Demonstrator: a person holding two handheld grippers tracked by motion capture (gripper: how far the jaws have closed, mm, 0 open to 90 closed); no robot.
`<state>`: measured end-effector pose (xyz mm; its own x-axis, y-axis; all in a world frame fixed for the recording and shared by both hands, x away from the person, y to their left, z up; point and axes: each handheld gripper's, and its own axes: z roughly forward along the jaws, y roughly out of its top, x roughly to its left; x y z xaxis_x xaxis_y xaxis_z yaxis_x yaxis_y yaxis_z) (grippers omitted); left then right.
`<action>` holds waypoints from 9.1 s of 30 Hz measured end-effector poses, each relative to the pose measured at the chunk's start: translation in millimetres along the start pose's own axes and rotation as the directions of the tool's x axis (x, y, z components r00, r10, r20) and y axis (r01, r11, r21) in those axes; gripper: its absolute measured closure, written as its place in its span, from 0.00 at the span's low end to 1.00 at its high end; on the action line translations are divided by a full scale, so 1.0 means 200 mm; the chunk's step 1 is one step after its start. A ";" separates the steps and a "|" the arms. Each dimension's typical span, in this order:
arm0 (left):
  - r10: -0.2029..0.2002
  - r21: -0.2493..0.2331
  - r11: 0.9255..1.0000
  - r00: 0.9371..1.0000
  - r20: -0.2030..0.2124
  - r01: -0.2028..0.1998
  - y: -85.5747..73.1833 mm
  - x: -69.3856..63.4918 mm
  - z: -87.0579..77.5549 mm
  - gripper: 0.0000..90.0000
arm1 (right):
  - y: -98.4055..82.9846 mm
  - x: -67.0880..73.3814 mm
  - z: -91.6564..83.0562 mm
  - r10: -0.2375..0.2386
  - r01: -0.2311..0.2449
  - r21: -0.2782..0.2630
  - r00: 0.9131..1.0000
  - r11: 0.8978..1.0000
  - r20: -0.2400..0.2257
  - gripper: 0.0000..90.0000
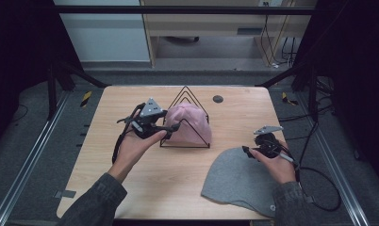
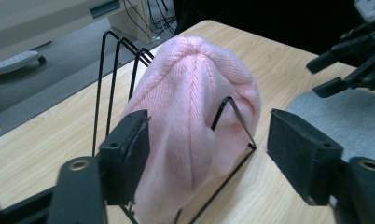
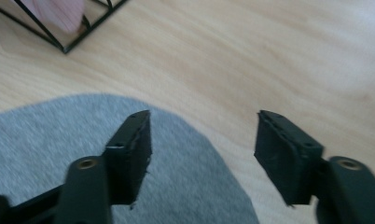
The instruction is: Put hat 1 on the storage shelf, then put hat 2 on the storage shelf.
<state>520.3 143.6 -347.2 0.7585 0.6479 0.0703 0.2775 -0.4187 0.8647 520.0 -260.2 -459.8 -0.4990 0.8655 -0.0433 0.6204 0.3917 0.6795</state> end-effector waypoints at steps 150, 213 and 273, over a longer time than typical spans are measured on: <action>-0.059 0.060 0.997 0.981 0.184 0.048 -0.19 -0.09 -0.19 0.95 | 0.63 0.65 -0.51 -0.337 0.205 -0.423 0.902 0.883 -0.268 0.94; 0.055 -0.102 0.993 0.996 -0.075 -0.063 0.66 0.26 -0.02 0.96 | 1.35 0.16 -0.57 -0.170 0.062 -0.566 0.975 0.822 -0.140 0.94; -0.019 0.038 0.999 0.995 -0.101 0.023 0.19 0.42 0.18 0.96 | 1.15 0.31 -0.13 -0.172 0.050 -0.435 0.954 0.899 -0.245 0.94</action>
<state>615.6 160.0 -326.4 0.6897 0.7166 0.1038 0.3170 -0.4277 0.8465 616.2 -125.3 -287.9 -0.7312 0.6818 0.0217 0.2696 0.2597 0.9273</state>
